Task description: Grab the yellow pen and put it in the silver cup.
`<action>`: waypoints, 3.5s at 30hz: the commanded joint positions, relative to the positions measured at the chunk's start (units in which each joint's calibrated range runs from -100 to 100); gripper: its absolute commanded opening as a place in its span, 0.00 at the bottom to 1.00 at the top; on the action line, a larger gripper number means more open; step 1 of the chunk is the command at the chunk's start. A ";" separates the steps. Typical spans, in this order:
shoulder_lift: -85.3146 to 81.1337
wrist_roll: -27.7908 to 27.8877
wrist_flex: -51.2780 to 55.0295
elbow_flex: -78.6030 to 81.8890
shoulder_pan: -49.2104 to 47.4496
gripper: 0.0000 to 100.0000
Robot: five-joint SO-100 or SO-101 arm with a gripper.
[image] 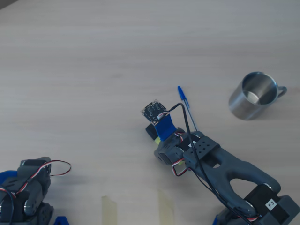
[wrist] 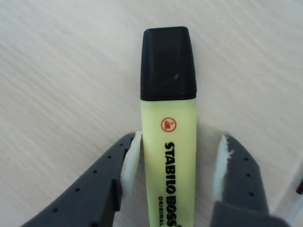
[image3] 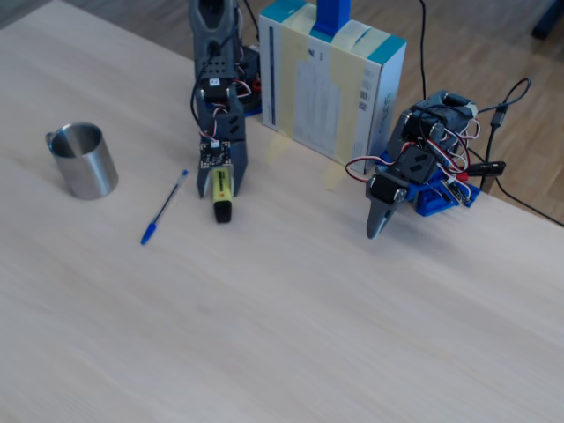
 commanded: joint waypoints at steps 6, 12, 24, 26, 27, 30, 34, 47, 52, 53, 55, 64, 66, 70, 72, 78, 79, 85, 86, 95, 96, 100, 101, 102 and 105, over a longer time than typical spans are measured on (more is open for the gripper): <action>-0.38 -0.35 0.55 -0.21 -0.24 0.03; -0.54 -0.61 0.38 0.70 -0.24 0.02; -8.02 -0.20 1.24 1.15 -0.33 0.02; -9.77 -0.25 0.55 1.97 -0.33 0.02; -10.52 -0.30 0.55 2.06 -0.33 0.02; -12.68 -0.40 0.46 2.06 -1.03 0.02; -15.67 -0.61 0.29 1.15 -1.55 0.02; -24.07 -0.66 -12.41 1.97 -1.55 0.02; -27.22 -0.51 -17.81 1.97 -1.11 0.02; -27.64 -0.46 -18.84 1.97 -0.94 0.02; -28.55 -0.46 -20.99 1.97 -0.85 0.02; -31.80 -0.56 -32.74 2.06 0.89 0.02; -32.30 -0.61 -34.89 2.06 1.59 0.02; -33.38 -0.61 -40.21 2.06 3.86 0.02; -33.87 -0.61 -42.61 2.06 5.17 0.02; -35.62 -0.61 -49.04 2.06 9.44 0.02; -35.95 -0.61 -49.90 2.06 10.23 0.02; -36.95 -0.61 -53.59 2.06 15.46 0.02; -36.95 -0.61 -53.93 2.06 16.42 0.02; -36.95 -0.61 -53.93 2.06 23.14 0.02; -36.95 -0.61 -53.93 2.15 23.93 0.02; -36.95 -0.61 -55.22 4.42 26.81 0.02; -36.95 -0.61 -56.08 5.14 27.68 0.02; -36.95 -0.61 -57.02 6.05 28.38 0.02; -36.95 -0.61 -60.28 8.68 30.30 0.02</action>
